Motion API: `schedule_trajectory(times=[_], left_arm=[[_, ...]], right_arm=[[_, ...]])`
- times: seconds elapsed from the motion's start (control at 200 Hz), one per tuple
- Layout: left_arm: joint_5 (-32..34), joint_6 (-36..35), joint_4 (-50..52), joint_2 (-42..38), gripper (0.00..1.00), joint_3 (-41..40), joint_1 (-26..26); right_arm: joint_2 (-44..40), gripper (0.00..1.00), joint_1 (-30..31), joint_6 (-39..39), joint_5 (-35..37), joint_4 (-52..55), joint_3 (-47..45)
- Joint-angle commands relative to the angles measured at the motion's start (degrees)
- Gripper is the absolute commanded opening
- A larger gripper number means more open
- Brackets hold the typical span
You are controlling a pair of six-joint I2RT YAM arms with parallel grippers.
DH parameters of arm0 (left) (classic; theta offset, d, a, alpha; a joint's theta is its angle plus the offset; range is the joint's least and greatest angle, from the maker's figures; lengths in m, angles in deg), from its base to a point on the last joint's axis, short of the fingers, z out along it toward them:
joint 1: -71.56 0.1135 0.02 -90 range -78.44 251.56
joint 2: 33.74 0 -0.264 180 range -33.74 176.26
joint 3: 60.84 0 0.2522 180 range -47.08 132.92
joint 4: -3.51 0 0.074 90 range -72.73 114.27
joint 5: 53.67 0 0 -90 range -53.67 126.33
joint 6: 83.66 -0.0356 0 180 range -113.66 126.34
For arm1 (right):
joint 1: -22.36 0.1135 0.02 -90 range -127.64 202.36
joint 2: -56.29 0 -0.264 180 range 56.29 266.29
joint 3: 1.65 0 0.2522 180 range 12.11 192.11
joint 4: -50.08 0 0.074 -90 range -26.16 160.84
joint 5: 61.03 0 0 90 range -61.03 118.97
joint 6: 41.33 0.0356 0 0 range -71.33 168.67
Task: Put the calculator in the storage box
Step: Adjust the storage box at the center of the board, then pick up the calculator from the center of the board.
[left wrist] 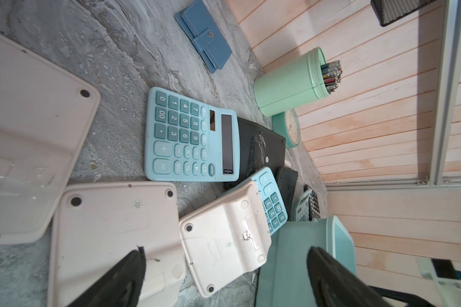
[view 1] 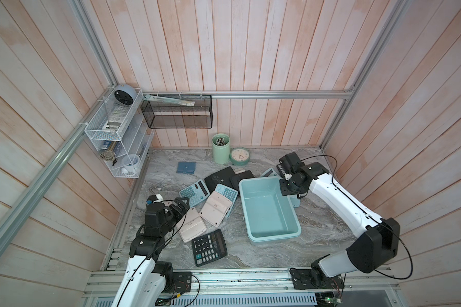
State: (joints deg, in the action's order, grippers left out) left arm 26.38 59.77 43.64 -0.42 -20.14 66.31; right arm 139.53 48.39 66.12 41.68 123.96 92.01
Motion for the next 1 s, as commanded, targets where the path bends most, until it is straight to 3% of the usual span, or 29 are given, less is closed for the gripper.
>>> schedule_trajectory(times=[0.0, 0.225, 0.42, 0.69, 0.995], left_arm=[[1.36, 0.46, 7.77, -1.82, 1.00, 0.60, -0.02], [0.73, 2.53, 16.63, -6.36, 1.00, -0.97, -0.18], [0.61, 3.02, 21.81, -8.71, 1.00, -2.09, -0.19], [-3.61, 4.02, 22.62, -10.97, 1.00, -6.57, -1.13], [-9.27, 5.66, 19.04, -11.69, 0.91, -11.93, -3.46]], right_arm=[[-4.07, 0.53, 1.94, -1.03, -8.34, -0.91, 0.85], [-8.82, 0.55, 13.18, 2.82, -17.41, -10.91, -4.19], [-7.22, 0.52, 23.50, 8.80, -23.75, -19.32, -6.93], [4.84, 0.47, 34.57, 11.58, -22.17, -19.76, -2.07], [19.70, 0.42, 38.37, 15.02, -21.08, -15.88, 4.32]])
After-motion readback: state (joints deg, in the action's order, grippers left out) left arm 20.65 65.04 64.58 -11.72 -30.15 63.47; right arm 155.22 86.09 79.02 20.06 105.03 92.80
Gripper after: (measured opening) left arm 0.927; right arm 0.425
